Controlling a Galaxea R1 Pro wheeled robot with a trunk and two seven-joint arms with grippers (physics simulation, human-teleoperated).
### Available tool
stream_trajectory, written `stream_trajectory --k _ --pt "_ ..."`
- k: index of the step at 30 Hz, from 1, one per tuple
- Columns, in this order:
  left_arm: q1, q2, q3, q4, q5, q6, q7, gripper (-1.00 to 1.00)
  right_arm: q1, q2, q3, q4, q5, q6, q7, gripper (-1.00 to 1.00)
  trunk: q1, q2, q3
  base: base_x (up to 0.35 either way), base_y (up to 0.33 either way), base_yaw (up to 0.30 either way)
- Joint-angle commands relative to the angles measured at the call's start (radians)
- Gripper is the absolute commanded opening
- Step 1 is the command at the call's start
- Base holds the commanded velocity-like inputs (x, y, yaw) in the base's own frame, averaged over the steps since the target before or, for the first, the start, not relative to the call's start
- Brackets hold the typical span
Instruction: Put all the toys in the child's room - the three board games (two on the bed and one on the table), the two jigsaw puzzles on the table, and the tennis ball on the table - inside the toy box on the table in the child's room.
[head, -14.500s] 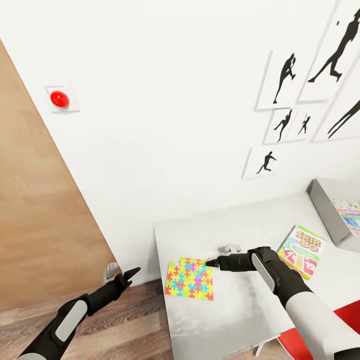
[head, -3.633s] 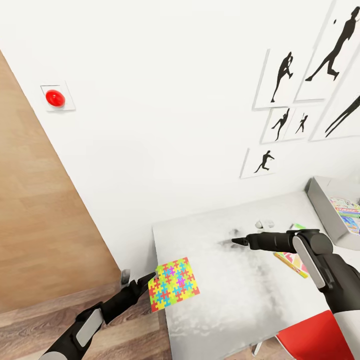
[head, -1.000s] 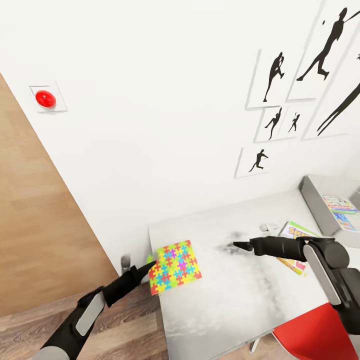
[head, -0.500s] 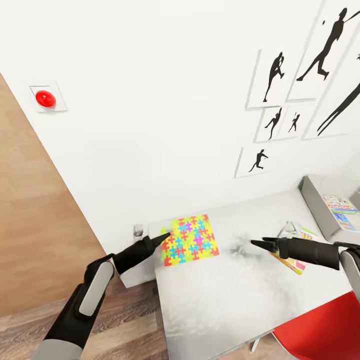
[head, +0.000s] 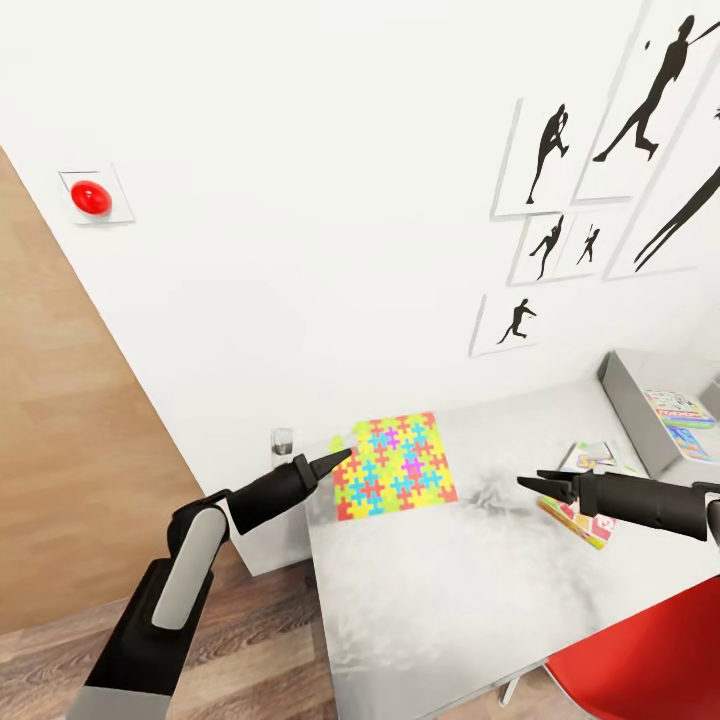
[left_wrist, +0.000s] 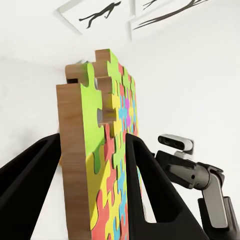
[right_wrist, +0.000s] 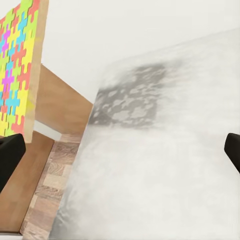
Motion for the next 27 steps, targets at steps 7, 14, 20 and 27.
stream_trajectory --k 7,14,20,27 --pt "0.002 -0.004 0.0 -0.021 0.005 0.014 0.006 -1.0 -0.001 -0.003 -0.008 0.0 0.002 0.003 0.011 1.0 0.0 -0.001 -0.002 0.0 0.0 0.0" --pt "0.008 -0.005 0.001 -0.04 0.006 0.017 0.007 -1.0 0.001 -0.002 -0.01 0.0 0.003 0.003 0.015 1.0 0.0 -0.001 -0.002 0.0 0.0 0.0" --pt "0.028 0.012 0.001 -0.062 0.014 0.017 -0.003 -1.0 0.019 0.014 -0.027 0.017 0.021 -0.021 0.033 1.0 0.0 -0.001 -0.002 0.0 0.0 0.0" --pt "0.034 0.032 0.001 -0.066 0.014 0.017 -0.003 -1.0 0.058 0.014 -0.049 0.056 0.029 -0.024 0.072 1.0 0.0 -0.001 -0.002 0.0 0.0 0.0"
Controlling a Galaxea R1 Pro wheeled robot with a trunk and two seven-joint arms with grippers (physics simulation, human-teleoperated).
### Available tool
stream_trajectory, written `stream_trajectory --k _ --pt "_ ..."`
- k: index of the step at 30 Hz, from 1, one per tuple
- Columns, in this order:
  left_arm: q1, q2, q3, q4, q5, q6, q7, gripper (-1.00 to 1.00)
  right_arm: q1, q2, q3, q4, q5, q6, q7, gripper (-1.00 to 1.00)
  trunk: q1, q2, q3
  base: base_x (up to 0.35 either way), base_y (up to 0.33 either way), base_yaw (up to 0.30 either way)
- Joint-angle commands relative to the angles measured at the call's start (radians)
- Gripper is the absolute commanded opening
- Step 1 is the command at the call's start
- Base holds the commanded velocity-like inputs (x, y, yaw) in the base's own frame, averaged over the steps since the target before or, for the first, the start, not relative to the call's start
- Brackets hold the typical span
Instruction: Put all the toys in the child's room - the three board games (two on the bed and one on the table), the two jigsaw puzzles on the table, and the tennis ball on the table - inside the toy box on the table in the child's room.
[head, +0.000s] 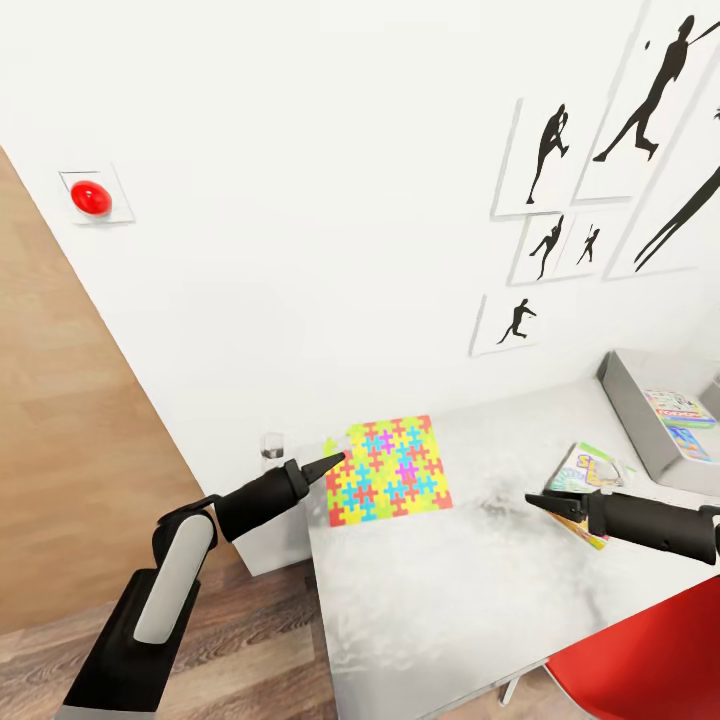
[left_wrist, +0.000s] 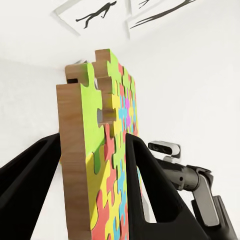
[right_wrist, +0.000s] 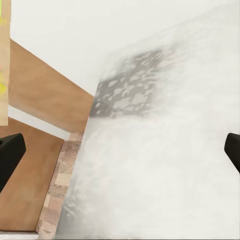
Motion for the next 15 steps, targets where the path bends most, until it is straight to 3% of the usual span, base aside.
stream_trajectory --k 1,15 --pt "-0.001 -0.001 0.001 0.0 0.002 0.006 -0.001 -1.0 -0.001 0.0 -0.001 0.006 0.001 0.004 0.01 1.0 0.0 -0.001 -0.001 0.0 0.0 0.0" --pt "-0.001 -0.001 0.001 0.0 0.002 0.006 -0.001 -1.0 -0.001 0.0 -0.001 0.041 0.001 0.004 0.047 1.0 0.0 -0.001 -0.001 0.0 0.0 0.0"
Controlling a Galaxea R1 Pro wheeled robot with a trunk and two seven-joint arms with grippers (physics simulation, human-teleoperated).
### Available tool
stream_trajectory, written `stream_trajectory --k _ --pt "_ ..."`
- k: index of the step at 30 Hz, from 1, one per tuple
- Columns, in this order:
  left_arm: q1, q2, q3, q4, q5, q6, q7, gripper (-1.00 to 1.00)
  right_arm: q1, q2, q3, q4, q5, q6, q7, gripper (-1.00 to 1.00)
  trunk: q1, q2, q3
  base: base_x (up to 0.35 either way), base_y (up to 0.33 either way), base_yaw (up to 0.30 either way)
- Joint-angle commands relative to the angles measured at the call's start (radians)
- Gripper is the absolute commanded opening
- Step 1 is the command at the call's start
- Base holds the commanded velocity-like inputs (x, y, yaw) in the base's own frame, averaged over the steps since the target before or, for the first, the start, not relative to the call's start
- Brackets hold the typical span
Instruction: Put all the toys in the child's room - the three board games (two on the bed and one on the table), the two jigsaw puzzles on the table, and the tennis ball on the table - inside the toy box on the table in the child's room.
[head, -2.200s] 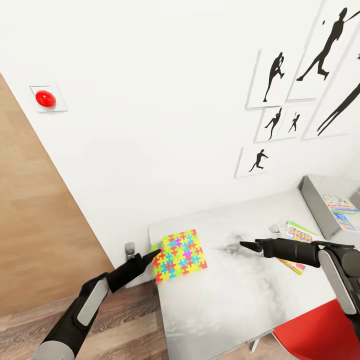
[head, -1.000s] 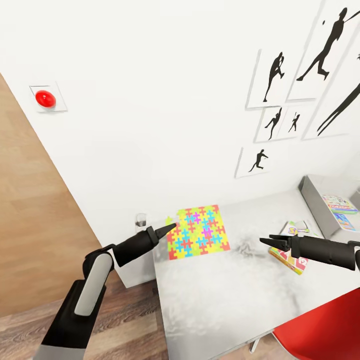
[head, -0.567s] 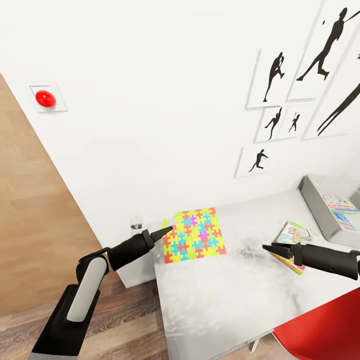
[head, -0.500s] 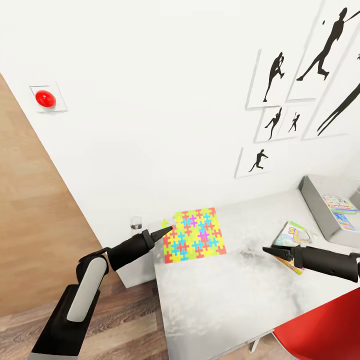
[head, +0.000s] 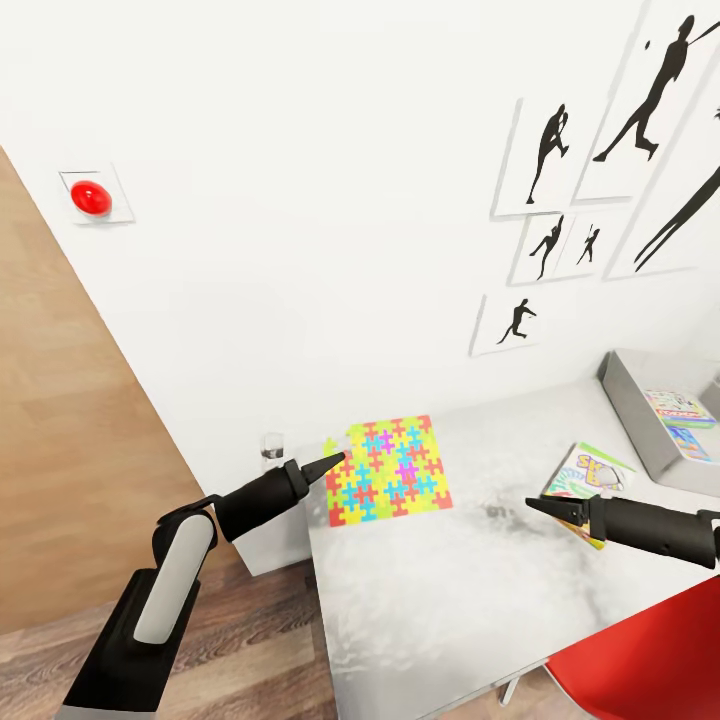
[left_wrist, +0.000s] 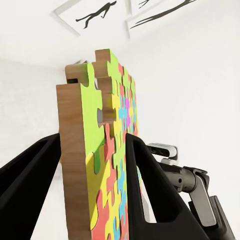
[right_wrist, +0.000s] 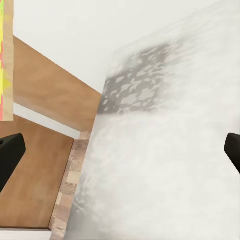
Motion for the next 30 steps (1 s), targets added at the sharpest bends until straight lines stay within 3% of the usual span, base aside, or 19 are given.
stream_trajectory --k 1,22,30 --pt "-0.001 0.0 0.001 0.0 0.002 0.006 -0.001 -1.0 -0.001 0.0 0.0 0.0 0.001 0.004 0.003 1.0 0.0 -0.001 -0.001 0.0 0.0 0.0" --pt "-0.002 -0.001 0.001 0.006 0.001 0.006 0.0 -1.0 -0.012 -0.004 0.005 -0.008 -0.004 0.012 -0.008 1.0 0.0 -0.001 -0.001 0.0 0.0 0.0" --pt "-0.012 -0.009 -0.023 0.031 -0.004 0.006 0.005 -1.0 -0.038 -0.016 -0.04 0.006 -0.02 0.031 -0.053 1.0 0.0 -0.001 -0.001 0.0 0.0 0.0"
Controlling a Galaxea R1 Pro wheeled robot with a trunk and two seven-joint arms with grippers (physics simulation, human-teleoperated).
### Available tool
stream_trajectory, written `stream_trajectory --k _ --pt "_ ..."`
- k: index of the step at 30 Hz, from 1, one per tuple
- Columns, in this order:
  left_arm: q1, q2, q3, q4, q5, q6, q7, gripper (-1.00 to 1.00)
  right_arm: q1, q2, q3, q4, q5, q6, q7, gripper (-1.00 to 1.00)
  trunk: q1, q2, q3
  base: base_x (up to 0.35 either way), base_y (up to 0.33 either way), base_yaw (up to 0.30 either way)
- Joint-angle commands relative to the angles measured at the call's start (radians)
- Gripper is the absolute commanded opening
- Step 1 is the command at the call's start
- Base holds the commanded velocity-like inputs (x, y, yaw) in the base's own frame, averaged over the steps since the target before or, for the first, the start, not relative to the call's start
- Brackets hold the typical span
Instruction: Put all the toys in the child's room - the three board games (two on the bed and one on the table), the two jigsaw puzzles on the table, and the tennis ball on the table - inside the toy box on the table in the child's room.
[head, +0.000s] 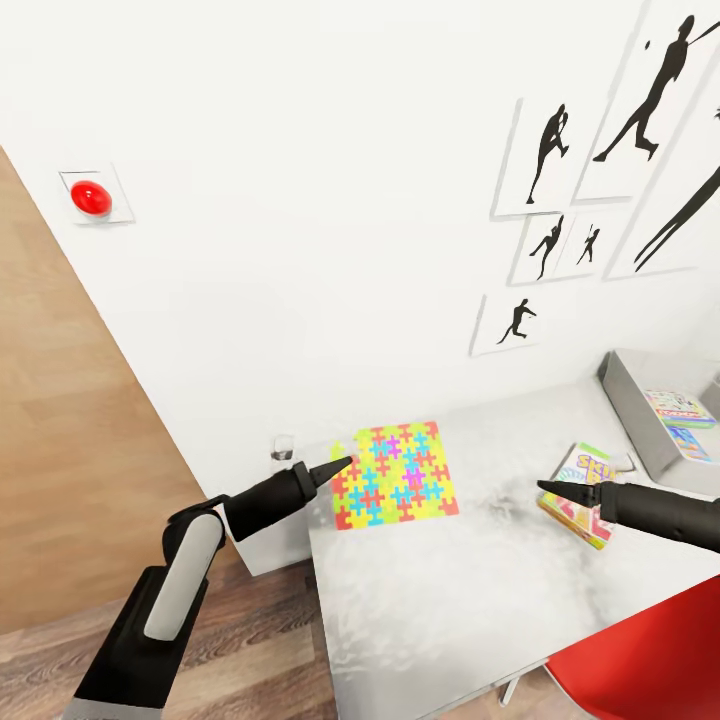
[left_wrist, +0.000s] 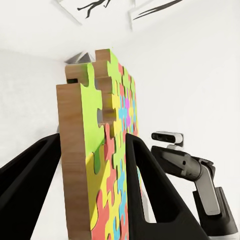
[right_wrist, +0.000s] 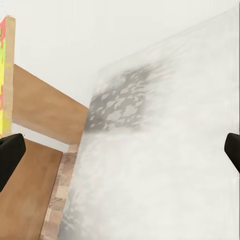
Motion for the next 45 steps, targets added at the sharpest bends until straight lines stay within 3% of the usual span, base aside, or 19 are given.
stream_trajectory --k 1,5,13,25,34,45 --pt "-0.002 -0.001 -0.005 0.004 0.002 0.006 0.0 -1.0 -0.002 -0.001 -0.006 0.001 0.001 0.004 -0.001 1.0 0.0 -0.001 -0.001 0.0 0.0 0.0" --pt "-0.009 -0.004 -0.027 0.015 -0.001 0.004 0.004 -1.0 -0.005 -0.003 -0.029 0.008 -0.001 0.004 -0.023 1.0 0.0 -0.001 -0.001 0.0 0.0 0.0" --pt "-0.022 -0.017 -0.065 0.045 -0.004 -0.001 0.008 -1.0 -0.009 -0.007 -0.034 0.04 -0.001 0.004 -0.031 1.0 0.0 -0.001 -0.001 0.0 0.0 0.0" --pt "-0.036 -0.043 -0.076 0.094 -0.005 -0.005 0.009 -1.0 -0.016 -0.012 -0.034 0.063 -0.004 0.004 -0.029 1.0 0.0 -0.001 -0.001 0.0 0.0 0.0" --pt "-0.043 -0.049 -0.095 0.103 -0.004 -0.006 0.008 -1.0 -0.016 -0.011 -0.028 0.065 -0.006 0.004 -0.026 1.0 0.0 -0.001 -0.001 0.0 0.0 0.0" --pt "-0.053 -0.051 -0.123 0.106 0.003 -0.006 0.004 -1.0 -0.015 -0.013 -0.024 0.065 -0.005 0.004 0.065 1.0 0.0 -0.001 -0.001 0.0 0.0 0.0"
